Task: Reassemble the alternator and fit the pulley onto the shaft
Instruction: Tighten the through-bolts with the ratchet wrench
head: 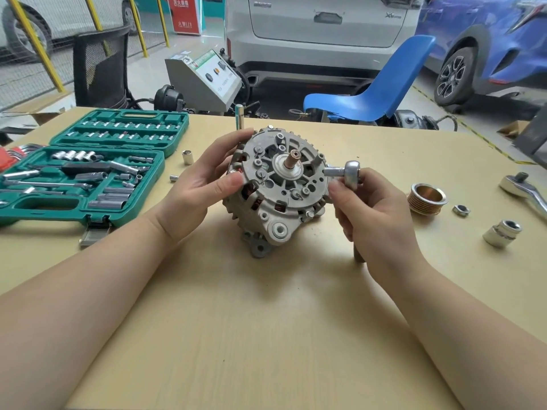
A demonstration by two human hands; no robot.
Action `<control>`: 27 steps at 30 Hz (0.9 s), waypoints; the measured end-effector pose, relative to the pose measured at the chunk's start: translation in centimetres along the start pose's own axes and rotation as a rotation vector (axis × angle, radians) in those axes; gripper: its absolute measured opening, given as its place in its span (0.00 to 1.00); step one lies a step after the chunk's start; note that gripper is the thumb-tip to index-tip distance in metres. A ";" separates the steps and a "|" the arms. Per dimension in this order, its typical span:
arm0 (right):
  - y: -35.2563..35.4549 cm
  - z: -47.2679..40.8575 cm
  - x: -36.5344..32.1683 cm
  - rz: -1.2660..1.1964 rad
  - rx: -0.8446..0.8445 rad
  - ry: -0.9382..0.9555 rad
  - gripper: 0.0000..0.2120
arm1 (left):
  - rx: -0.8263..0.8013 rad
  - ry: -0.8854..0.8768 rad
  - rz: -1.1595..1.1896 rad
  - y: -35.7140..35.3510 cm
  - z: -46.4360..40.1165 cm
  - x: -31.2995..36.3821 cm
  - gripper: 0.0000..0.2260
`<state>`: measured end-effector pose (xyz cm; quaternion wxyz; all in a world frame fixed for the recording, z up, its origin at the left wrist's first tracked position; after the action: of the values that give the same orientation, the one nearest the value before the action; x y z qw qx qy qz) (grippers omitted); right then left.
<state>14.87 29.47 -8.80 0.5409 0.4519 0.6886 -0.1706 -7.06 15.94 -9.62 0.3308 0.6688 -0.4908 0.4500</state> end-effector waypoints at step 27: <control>5.1 -1.7 -3.3 0.529 -0.203 0.285 0.10 | -0.267 -0.177 -0.730 -9.5 -3.8 10.3 0.17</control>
<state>18.03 31.98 -3.91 0.5070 0.5784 0.6295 0.1104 2.14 18.42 1.31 0.5096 0.7864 -0.3017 0.1757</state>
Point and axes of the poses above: each hand's wrist, its own z-axis away from the middle knuckle, its own y-axis out of the back of the hand, x = y × z, the point moved 6 cm from there along -z, towards the middle knuckle, and after that the axes turned 13 degrees about z, right-handed, at the moved point
